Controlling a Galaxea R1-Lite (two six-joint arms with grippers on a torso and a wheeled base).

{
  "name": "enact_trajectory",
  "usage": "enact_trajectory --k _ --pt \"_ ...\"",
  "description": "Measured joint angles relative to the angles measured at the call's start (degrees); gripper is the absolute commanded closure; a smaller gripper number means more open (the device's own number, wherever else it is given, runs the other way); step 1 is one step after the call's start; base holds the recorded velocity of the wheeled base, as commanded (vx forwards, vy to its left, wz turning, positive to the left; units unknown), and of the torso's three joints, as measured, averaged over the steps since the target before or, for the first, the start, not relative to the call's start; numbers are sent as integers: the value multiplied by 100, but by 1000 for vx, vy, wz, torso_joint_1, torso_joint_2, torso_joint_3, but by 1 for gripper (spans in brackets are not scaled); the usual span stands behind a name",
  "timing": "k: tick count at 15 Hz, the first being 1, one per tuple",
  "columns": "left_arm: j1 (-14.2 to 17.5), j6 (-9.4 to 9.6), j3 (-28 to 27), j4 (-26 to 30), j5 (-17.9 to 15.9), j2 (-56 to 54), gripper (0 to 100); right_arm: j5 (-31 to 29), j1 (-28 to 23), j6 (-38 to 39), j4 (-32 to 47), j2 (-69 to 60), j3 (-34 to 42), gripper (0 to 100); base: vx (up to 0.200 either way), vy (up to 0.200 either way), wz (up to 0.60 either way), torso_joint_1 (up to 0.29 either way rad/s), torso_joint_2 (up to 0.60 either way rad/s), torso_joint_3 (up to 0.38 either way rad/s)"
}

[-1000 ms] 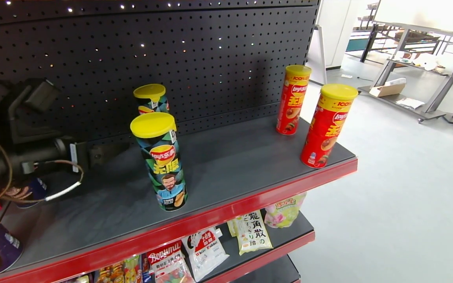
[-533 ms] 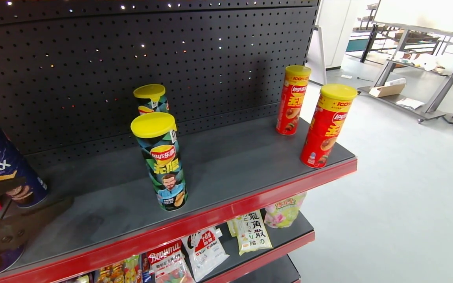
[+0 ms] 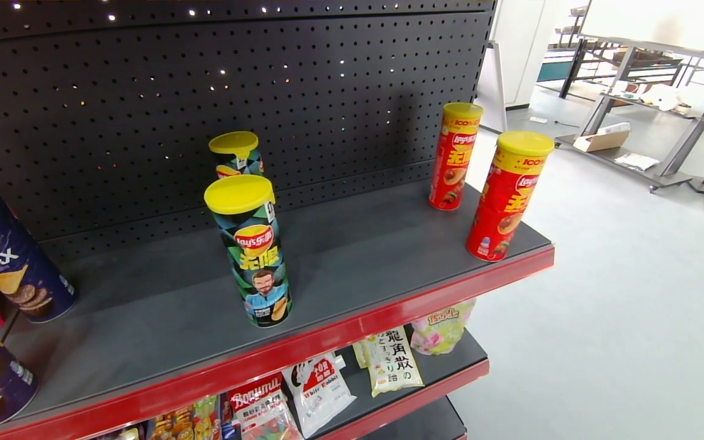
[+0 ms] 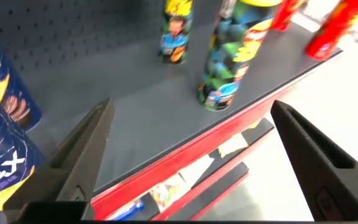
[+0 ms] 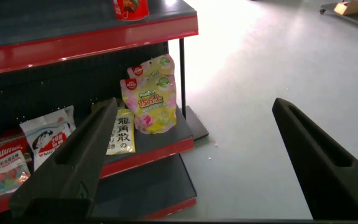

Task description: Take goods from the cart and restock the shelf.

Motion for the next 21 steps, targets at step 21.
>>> enact_trajectory --k 21 --pt "-6 233 1643 35 747 -1843 0 0 2 -54 0 0 0 0 0 0 257 1 -1 1"
